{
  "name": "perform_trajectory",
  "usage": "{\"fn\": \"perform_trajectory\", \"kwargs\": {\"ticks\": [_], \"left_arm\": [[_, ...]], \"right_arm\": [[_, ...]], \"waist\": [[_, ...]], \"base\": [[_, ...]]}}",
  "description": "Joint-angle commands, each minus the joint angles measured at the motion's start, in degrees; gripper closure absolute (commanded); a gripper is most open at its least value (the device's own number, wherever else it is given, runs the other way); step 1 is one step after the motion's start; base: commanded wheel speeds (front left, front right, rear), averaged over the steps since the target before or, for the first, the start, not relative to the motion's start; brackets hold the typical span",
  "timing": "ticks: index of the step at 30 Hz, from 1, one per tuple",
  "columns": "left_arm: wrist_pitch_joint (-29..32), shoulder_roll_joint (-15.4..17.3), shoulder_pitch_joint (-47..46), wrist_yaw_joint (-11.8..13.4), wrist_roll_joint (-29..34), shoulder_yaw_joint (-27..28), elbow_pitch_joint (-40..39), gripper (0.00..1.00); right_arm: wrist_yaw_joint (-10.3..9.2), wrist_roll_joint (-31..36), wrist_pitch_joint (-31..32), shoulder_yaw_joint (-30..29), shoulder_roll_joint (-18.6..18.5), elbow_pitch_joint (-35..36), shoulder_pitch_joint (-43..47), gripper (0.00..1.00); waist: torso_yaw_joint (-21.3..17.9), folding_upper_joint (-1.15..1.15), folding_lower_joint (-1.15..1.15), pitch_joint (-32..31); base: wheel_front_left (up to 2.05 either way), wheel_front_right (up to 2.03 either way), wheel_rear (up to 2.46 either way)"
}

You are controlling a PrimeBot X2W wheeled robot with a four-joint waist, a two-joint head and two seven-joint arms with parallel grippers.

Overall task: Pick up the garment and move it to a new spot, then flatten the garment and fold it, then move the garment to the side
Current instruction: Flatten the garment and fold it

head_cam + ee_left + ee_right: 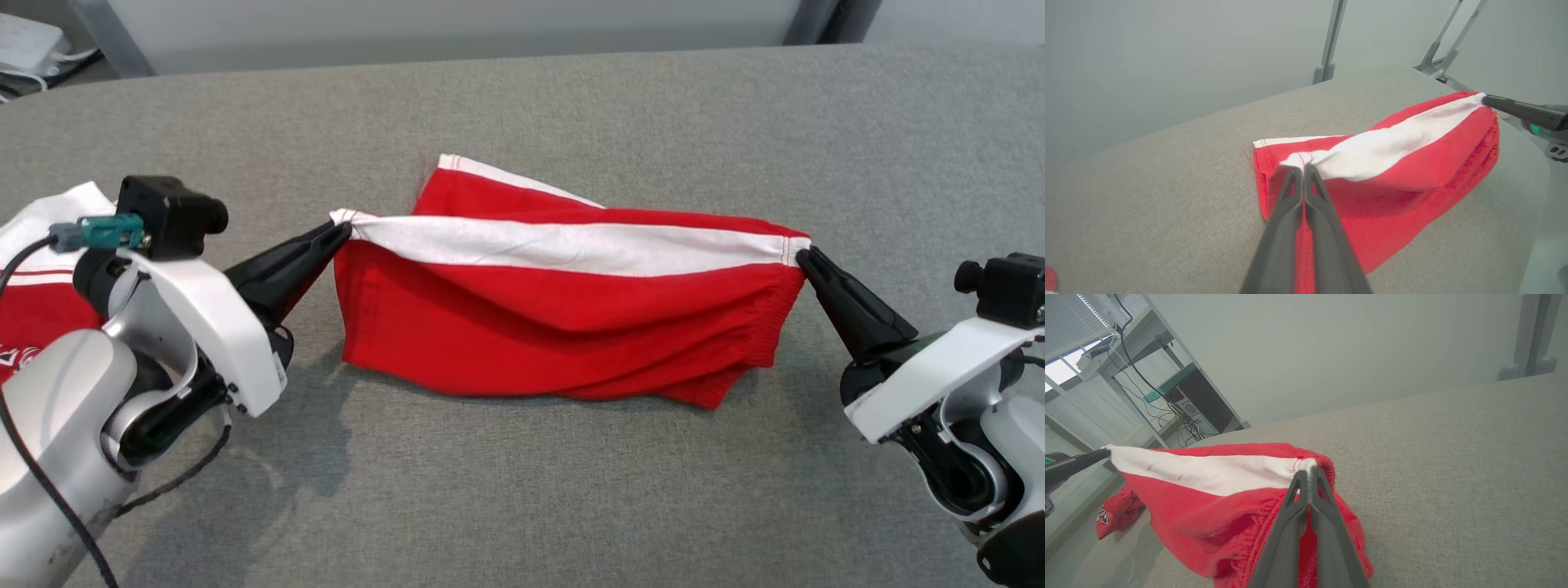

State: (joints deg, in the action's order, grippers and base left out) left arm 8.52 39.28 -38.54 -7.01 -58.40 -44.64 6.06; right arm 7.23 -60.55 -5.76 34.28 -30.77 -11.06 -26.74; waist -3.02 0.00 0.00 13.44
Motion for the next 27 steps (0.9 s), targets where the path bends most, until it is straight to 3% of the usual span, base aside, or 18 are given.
{"fn": "perform_trajectory", "kwargs": {"ticks": [1, 6, 14, 27], "left_arm": [[-0.2, 1.5, -4.8, -0.3, 0.8, 2.0, 0.6, 1.00], [-0.7, 0.0, -12.7, -0.4, 1.4, -2.6, 5.2, 1.00], [-2.8, 0.4, -23.1, -0.5, 0.9, -9.5, 13.3, 1.00], [-6.7, 0.8, -31.4, -0.5, -1.2, -17.9, 24.9, 1.00]], "right_arm": [[0.25, 0.1, -1.2, 0.4, -0.6, 0.0, -1.1, 1.00], [0.25, -0.8, -3.4, 1.4, 1.2, -2.9, -3.8, 1.00], [0.25, -2.3, -5.7, 5.5, 3.9, -4.9, -8.0, 1.00], [0.25, -4.5, -8.4, 13.0, 8.8, -8.5, -14.6, 1.00]], "waist": [[-1.9, 0.00, 0.00, 2.7], [-4.2, 0.00, 0.00, 6.2], [-8.3, 0.00, 0.00, 10.5], [-13.1, 0.00, 0.00, 14.8]], "base": [[0.00, 0.00, 0.00], [0.00, 0.00, 0.00], [0.00, 0.00, 0.00], [0.00, 0.00, 0.00]]}}
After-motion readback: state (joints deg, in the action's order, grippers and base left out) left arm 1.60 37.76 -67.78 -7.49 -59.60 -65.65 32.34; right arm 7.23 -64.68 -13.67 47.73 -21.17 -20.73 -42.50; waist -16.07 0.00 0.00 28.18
